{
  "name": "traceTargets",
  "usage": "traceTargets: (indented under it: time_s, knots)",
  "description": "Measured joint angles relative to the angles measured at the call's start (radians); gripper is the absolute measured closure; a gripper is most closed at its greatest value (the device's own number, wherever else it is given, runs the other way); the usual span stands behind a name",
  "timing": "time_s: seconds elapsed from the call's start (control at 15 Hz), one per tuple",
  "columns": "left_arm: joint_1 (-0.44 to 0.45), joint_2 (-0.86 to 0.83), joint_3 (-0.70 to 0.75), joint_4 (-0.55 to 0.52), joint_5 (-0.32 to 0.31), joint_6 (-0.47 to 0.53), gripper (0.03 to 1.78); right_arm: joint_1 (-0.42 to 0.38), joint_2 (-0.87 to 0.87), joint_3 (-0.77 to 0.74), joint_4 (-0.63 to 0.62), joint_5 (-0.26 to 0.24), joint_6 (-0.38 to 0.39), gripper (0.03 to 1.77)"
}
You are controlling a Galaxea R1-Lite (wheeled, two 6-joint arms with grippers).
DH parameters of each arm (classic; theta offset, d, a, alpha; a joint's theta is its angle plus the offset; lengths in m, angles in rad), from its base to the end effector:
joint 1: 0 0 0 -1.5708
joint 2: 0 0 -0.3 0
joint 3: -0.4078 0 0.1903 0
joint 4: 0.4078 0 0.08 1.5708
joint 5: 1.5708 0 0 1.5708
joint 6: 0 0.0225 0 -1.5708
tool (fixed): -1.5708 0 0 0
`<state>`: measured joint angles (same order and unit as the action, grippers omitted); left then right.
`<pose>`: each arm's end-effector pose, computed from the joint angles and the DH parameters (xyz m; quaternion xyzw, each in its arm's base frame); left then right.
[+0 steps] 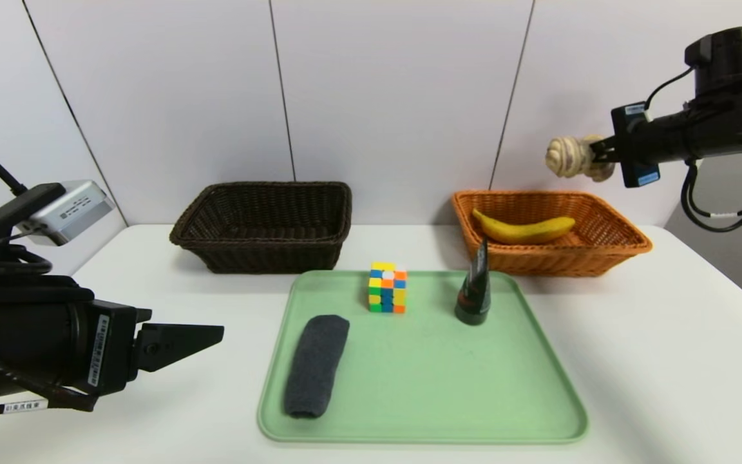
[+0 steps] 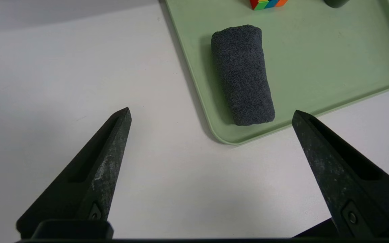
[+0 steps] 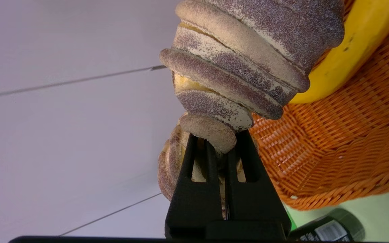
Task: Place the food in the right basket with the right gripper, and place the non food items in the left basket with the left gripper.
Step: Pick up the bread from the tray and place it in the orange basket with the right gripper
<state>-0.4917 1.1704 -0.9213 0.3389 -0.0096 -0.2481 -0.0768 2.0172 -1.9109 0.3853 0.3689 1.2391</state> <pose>0.1376 -0.0740 0.2495 -0.0461 0.3086 -0.2007 0.9286 0.3997 -0.0226 0.2794 0.6010 0.2752 -0.0229 0.7500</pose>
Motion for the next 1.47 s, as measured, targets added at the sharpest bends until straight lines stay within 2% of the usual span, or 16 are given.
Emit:
traceTargets:
  time_s: [0.33, 0.8, 0.93, 1.13, 1.47]
  knots:
    - [0.0, 0.0, 0.001, -0.002, 0.0, -0.002, 0.12, 0.028, 0.08, 0.004, 0.006, -0.037, 0.032, 1.69]
    - [0.0, 0.003, 0.001, -0.003, 0.001, -0.004, 0.12, 0.037, 0.124, 0.021, 0.007, -0.039, 0.055, 1.67]
    - [0.0, 0.002, 0.001, -0.004, 0.001, -0.004, 0.12, 0.037, 0.132, 0.021, 0.006, -0.037, 0.055, 1.3]
    - [0.0, 0.001, 0.001, -0.002, 0.001, -0.004, 0.12, 0.036, 0.135, 0.015, 0.006, -0.031, 0.055, 0.91]
    - [0.001, -0.004, 0.001, -0.002, 0.001, -0.001, 0.12, 0.039, 0.132, 0.004, 0.007, -0.039, 0.053, 0.52]
